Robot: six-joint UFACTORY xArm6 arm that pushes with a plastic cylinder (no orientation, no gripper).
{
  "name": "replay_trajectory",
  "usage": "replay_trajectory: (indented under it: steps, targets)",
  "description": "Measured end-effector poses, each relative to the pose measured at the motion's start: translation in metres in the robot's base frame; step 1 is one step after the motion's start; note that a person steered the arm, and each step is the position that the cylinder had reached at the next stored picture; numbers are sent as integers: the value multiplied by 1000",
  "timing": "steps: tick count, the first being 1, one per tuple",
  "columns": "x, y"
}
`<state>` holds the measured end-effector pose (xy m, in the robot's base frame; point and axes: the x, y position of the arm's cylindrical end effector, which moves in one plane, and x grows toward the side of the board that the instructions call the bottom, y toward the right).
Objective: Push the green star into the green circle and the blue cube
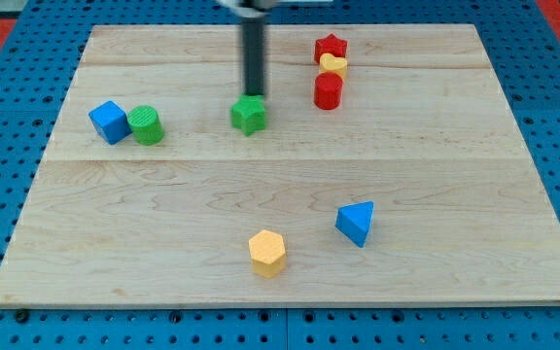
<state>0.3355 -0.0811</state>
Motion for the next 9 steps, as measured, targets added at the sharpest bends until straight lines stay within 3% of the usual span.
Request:
replay_trajectory:
  steps: [2,3,4,6,8,9]
  targets:
    - [43,123]
    - [59,78]
    - [32,-21]
    - [-25,-49]
    - [-26,-156]
    - [-46,-155]
